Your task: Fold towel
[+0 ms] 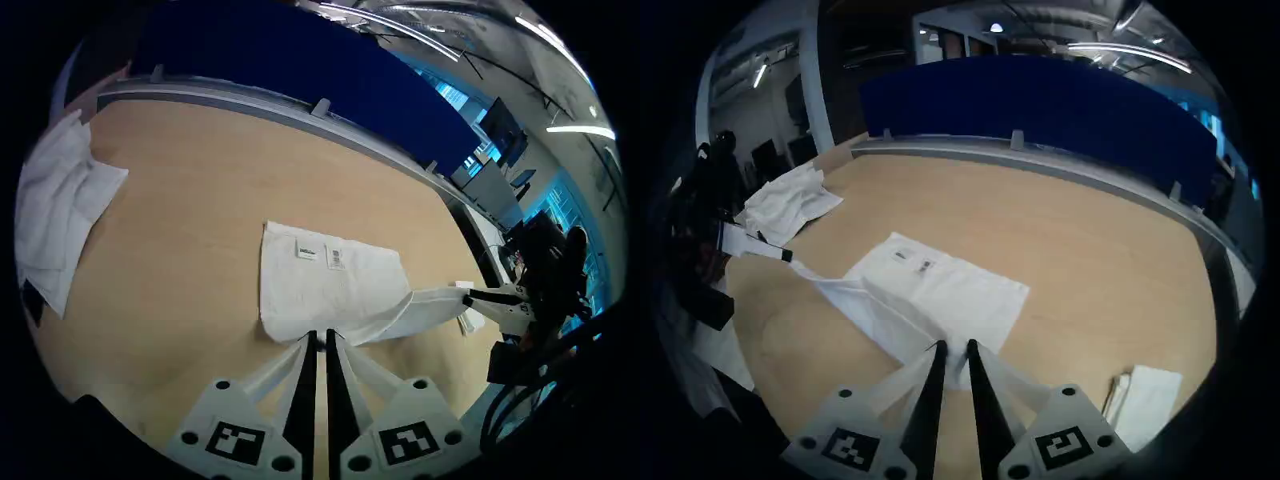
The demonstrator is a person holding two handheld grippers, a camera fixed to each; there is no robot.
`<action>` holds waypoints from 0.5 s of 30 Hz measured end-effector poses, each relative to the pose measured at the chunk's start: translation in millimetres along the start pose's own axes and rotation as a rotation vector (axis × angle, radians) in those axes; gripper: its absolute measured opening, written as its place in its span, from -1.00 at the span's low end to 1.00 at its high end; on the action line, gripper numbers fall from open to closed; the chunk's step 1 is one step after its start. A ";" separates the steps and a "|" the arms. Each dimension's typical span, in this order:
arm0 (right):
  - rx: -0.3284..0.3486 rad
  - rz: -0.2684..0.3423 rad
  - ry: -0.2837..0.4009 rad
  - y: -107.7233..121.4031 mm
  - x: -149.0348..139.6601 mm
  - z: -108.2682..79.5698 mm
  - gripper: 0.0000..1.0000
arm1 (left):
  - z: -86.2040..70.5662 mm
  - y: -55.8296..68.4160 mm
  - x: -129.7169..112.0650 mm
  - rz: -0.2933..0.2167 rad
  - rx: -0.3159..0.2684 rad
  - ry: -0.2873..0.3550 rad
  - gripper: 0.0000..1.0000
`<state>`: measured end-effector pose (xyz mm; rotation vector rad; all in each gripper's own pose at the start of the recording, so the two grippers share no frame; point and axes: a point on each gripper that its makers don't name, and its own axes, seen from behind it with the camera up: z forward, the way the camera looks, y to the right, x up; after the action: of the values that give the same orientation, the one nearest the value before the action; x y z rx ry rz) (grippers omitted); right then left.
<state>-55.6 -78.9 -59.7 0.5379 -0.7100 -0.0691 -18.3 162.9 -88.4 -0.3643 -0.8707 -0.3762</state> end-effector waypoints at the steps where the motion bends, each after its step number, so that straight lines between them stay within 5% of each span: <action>1: 0.002 -0.002 0.001 -1.4 0.2 -1.9 -0.58 | -2.3 0.9 -1.3 -0.002 0.000 0.000 -0.85; 15: 0.000 -0.013 0.007 -10.2 1.5 -28.9 -0.58 | -29.3 11.3 -9.4 -0.006 -0.011 0.005 -0.85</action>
<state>-34.8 -75.2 -82.0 0.5422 -0.6997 -0.0795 0.9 161.1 -114.9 -0.3703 -0.8651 -0.3872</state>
